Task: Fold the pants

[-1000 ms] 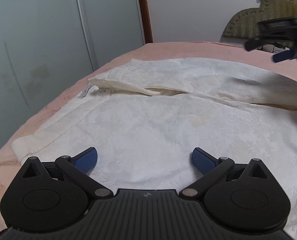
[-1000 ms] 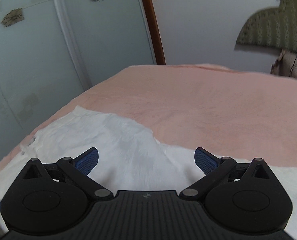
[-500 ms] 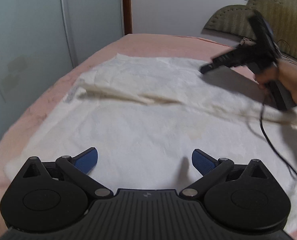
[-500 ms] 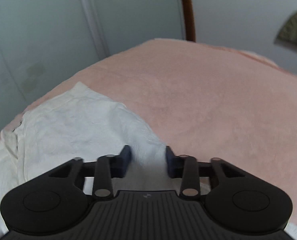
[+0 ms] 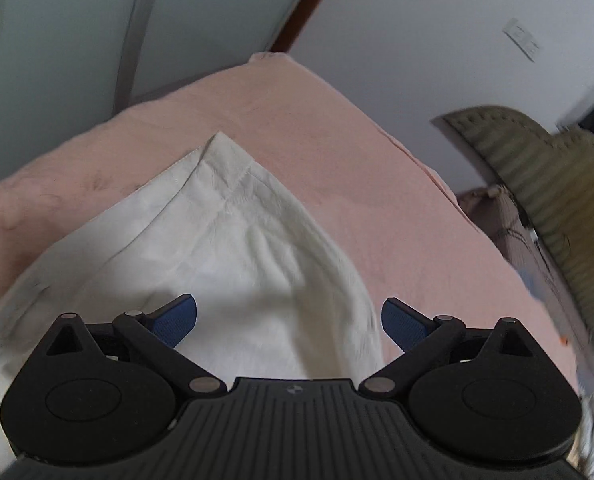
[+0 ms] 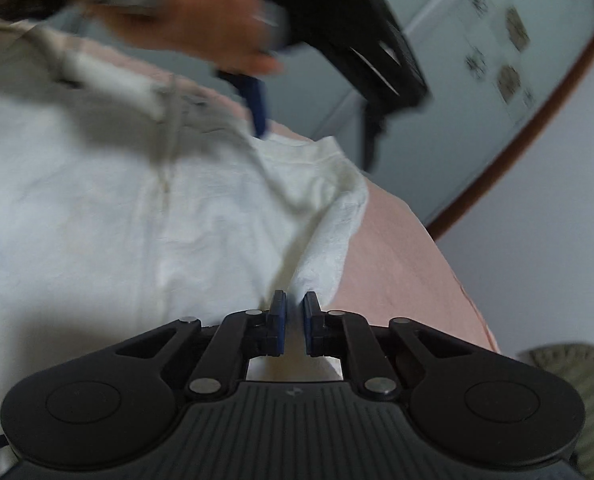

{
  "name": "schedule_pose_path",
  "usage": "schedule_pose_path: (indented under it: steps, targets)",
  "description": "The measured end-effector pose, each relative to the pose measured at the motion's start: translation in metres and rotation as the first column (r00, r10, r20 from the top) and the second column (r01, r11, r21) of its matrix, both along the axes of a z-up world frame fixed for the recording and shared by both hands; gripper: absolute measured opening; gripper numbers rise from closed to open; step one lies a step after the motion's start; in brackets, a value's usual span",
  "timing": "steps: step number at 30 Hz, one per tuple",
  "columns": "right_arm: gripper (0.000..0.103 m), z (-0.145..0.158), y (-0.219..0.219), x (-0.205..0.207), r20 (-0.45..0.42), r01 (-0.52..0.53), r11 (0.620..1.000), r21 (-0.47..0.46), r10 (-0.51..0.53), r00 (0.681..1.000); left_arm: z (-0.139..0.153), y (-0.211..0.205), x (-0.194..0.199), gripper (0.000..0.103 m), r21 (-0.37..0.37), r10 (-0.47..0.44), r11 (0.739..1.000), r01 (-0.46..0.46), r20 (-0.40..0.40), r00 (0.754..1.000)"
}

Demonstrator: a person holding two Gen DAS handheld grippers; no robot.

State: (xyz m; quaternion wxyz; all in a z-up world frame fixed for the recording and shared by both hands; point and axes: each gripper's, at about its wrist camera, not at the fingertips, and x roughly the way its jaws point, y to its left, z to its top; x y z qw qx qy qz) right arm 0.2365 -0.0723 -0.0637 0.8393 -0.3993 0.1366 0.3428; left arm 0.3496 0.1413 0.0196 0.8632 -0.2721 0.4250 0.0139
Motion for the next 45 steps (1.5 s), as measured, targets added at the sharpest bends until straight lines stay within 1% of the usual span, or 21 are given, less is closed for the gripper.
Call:
schedule_pose_path:
  steps: [3,5,7,8,9,10,17,19,23,25,26,27,28,29,32,34,37,39,41,43,45]
  targets:
    - [0.009,-0.006,-0.002,-0.007,0.014,-0.02,1.0,-0.014,0.02,1.0,-0.014,0.008,0.028,0.096,-0.059,0.038,0.997,-0.042,-0.053,0.998]
    - [0.009,-0.01,-0.003,-0.011,0.022,-0.025,1.0,-0.016,0.025,0.999,-0.023,0.014,0.041,0.088,-0.085,0.051,0.995,-0.059,-0.097,0.994]
    - [0.009,-0.013,-0.005,-0.012,0.02,-0.027,1.0,-0.013,0.027,0.999,-0.029,0.018,0.043,0.074,-0.108,0.074,0.99,-0.088,-0.123,0.99]
    - [0.009,-0.014,-0.001,-0.013,0.022,-0.023,1.0,-0.01,0.023,1.0,-0.03,0.019,0.041,0.062,-0.104,0.076,0.991,-0.089,-0.119,0.99]
    - [0.009,-0.015,-0.001,-0.014,0.021,-0.018,1.0,-0.005,0.018,1.0,-0.03,0.019,0.037,0.027,-0.102,0.066,0.992,-0.078,-0.114,0.991]
    - [0.009,-0.014,-0.002,-0.016,0.022,-0.011,1.0,0.008,0.011,1.0,-0.029,0.019,0.031,0.013,-0.104,0.056,0.992,-0.066,-0.097,0.994]
    - [0.009,0.024,-0.045,-0.059,0.014,0.095,0.982,0.161,-0.099,0.995,0.008,0.016,-0.083,0.008,0.061,-0.008,0.998,0.0,0.123,0.992]
    - [0.009,0.037,-0.065,-0.079,0.0,0.142,0.973,0.181,-0.144,0.99,0.012,0.02,-0.124,0.007,0.049,-0.03,0.999,0.023,0.164,0.986]
    - [0.011,0.05,-0.089,-0.112,-0.023,0.213,0.964,0.162,-0.212,0.977,0.01,0.033,-0.208,0.006,-0.052,-0.067,0.995,0.08,0.227,0.972]
    - [0.021,0.05,-0.093,-0.122,-0.043,0.228,0.966,0.12,-0.224,0.974,-0.005,0.038,-0.239,0.006,-0.016,-0.064,0.997,0.07,0.247,0.967]
    - [0.035,0.047,-0.093,-0.124,-0.034,0.23,0.969,0.088,-0.228,0.973,-0.013,0.035,-0.247,0.006,0.019,-0.066,0.998,0.064,0.235,0.97]
    - [0.061,0.043,-0.091,-0.126,-0.025,0.228,0.972,0.053,-0.227,0.974,-0.022,0.034,-0.248,0.006,0.045,-0.069,0.997,0.061,0.213,0.975]
    - [0.074,0.038,-0.088,-0.127,-0.015,0.221,0.975,0.013,-0.221,0.975,-0.03,0.036,-0.252,0.007,0.044,-0.057,0.998,0.05,0.178,0.982]
    - [0.08,0.034,-0.086,-0.129,0.005,0.197,0.98,-0.02,-0.197,0.98,-0.038,0.038,-0.25,0.007,0.021,-0.044,0.999,0.042,0.149,0.988]
    - [0.079,0.028,-0.075,-0.125,0.021,0.16,0.984,-0.077,-0.159,0.987,-0.053,0.041,-0.238,0.011,-0.007,-0.011,1.0,0.012,0.118,0.993]
    - [0.076,0.021,-0.066,-0.122,0.025,0.139,0.982,-0.126,-0.137,0.99,-0.055,0.042,-0.234,0.019,-0.025,0.003,1.0,0.0,0.127,0.992]
    - [0.056,0.005,-0.055,-0.116,0.004,0.118,0.973,-0.2,-0.12,0.993,-0.057,0.044,-0.231,0.026,-0.032,0.039,0.999,-0.035,0.129,0.991]
    - [0.028,-0.005,-0.051,-0.112,-0.016,0.13,0.963,-0.235,-0.138,0.99,-0.061,0.048,-0.231,0.029,-0.053,0.063,0.997,-0.056,0.134,0.989]
    - [0.016,-0.008,-0.05,-0.116,-0.017,0.144,0.965,-0.218,-0.152,0.988,-0.061,0.058,-0.236,0.031,-0.068,0.103,0.993,-0.094,0.137,0.985]
    - [0.009,-0.002,-0.053,-0.124,-0.029,0.163,0.972,-0.169,-0.17,0.985,-0.058,0.063,-0.238,0.028,-0.052,0.118,0.992,-0.112,0.149,0.982]
    - [0.009,0.006,-0.06,-0.136,-0.059,0.182,0.977,-0.108,-0.189,0.98,-0.054,0.064,-0.242,0.008,-0.001,0.108,0.994,-0.11,0.172,0.979]
